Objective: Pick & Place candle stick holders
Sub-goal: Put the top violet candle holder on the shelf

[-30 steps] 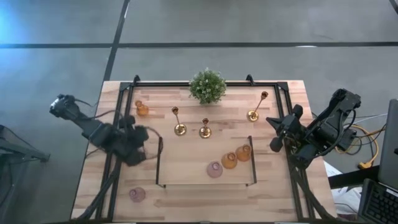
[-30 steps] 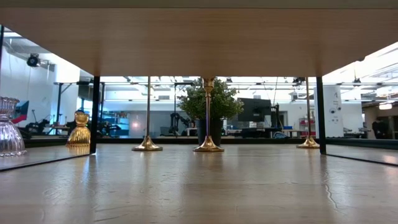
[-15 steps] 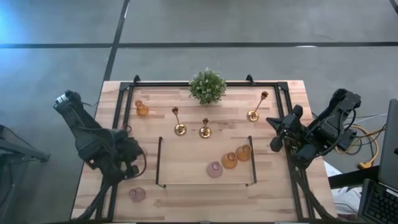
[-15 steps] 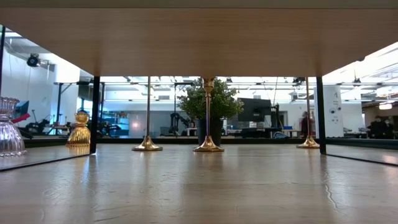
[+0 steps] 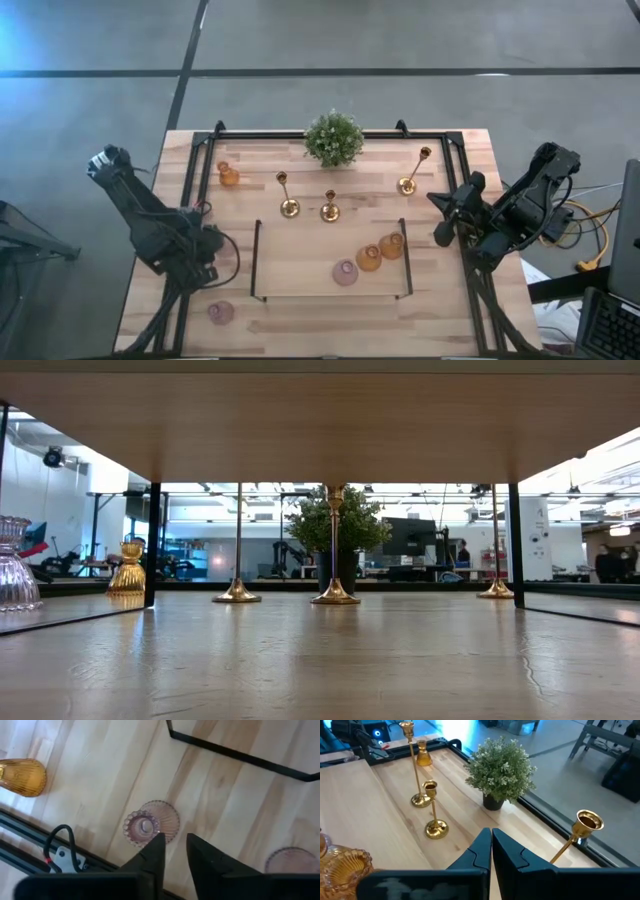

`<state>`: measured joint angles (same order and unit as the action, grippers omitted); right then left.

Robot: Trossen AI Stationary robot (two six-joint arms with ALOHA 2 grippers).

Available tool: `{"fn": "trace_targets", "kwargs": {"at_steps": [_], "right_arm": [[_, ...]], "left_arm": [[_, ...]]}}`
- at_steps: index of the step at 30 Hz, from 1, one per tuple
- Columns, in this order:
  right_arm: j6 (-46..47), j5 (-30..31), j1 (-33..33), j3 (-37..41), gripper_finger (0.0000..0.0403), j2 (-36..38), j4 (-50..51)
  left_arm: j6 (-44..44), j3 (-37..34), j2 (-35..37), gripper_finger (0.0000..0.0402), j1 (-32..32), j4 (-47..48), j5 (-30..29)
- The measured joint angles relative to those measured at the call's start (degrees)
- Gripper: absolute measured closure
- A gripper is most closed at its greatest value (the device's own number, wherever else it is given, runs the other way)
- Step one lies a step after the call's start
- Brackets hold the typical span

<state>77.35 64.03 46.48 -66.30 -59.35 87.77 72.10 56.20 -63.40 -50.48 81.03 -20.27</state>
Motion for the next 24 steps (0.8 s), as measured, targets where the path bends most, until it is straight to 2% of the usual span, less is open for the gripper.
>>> {"fn": "trace_targets", "kwargs": {"at_steps": [7,12,16,24], "right_arm": [[0.28,0.00,0.02,0.00,0.0394,0.00,-0.04],[0.29,0.01,0.02,0.00,0.0394,0.00,-0.04],[0.28,0.05,0.00,0.00,0.0394,0.00,-0.02],[0.06,0.03,-0.04,0.00,0.0394,0.00,0.00]], "left_arm": [[0.04,-1.49,0.00,0.0254,0.13,-0.04,-0.09],[-0.09,-1.92,0.00,0.0227,0.13,-0.28,-0.13],[-0.89,-2.16,0.00,0.0219,0.13,-0.54,-0.13],[-10.33,-2.16,0.00,0.0222,0.20,-2.61,-0.39]]}}
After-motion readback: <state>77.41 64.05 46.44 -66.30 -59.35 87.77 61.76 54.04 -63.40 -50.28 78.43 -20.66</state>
